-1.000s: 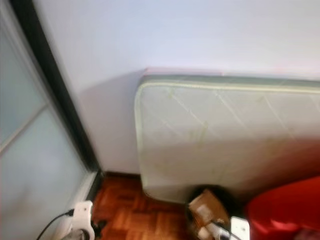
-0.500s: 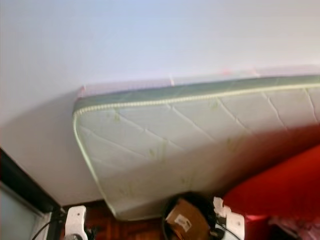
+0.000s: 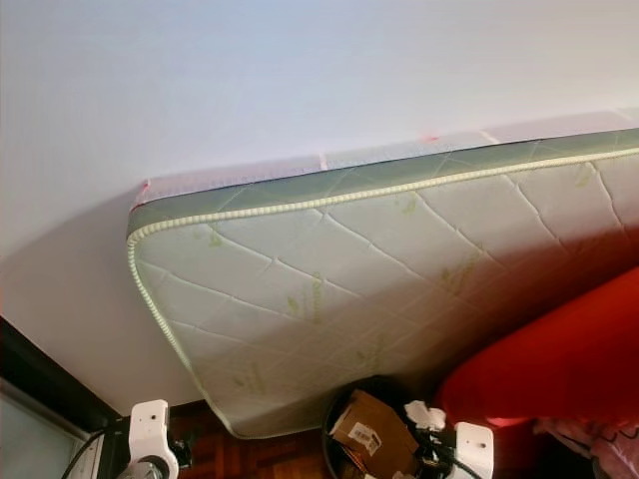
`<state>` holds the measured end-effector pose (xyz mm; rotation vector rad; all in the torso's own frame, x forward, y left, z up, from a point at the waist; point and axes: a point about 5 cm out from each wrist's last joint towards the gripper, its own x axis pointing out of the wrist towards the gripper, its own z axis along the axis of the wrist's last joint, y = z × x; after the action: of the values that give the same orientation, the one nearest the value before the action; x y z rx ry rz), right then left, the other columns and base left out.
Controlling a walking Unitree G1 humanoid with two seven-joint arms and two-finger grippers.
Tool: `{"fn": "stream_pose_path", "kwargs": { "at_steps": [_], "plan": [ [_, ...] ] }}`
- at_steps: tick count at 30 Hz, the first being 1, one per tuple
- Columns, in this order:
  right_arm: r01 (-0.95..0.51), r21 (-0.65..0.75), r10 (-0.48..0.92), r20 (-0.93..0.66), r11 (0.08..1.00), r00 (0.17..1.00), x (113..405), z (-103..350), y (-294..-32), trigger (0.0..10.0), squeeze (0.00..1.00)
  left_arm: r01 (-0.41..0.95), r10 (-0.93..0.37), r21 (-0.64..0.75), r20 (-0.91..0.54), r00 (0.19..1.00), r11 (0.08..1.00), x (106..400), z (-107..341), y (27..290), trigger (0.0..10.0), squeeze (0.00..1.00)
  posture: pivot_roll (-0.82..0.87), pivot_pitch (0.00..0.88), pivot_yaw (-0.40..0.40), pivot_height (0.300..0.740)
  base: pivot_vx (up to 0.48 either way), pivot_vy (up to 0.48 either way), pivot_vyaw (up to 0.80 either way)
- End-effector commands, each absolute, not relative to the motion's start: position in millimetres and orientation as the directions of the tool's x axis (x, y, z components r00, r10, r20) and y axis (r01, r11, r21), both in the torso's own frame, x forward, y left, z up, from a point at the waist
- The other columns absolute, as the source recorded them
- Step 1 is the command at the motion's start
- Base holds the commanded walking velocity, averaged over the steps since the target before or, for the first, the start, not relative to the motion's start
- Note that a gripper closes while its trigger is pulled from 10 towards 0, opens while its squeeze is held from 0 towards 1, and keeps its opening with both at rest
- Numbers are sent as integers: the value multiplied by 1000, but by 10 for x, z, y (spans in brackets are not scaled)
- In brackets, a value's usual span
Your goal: Clean up the room
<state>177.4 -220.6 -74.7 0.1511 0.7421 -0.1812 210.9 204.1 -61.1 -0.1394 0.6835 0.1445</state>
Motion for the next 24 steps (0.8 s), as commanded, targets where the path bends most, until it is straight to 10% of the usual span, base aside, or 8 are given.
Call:
{"fn": "stream_pose_path", "kwargs": {
  "at_steps": [1, 8, 24],
  "plan": [
    [138, 98, -64, -538, 986, 840, 2339, -442, -2000, 10000, 0, -130, 74, -78, -503, 861, 988, 2527, -305, 2038, 10000, 0, -60, 0, 17, 740, 0, 0, 0],
    [-30, 87, 57, -332, 996, 941, 2840, -18, -1755, 10000, 0, -139, 104, -93, -303, 947, 986, 2900, 86, 2062, 10000, 0, -47, 0, -1, 740, 0, 0, 0],
    [71, 41, -60, -224, 997, 973, 2744, 35, -1973, 10000, 0, -139, 127, -72, -156, 980, 988, 2875, 206, 2099, 10000, 0, -46, 42, -21, 740, 0, 0, 0]
  ]
}}
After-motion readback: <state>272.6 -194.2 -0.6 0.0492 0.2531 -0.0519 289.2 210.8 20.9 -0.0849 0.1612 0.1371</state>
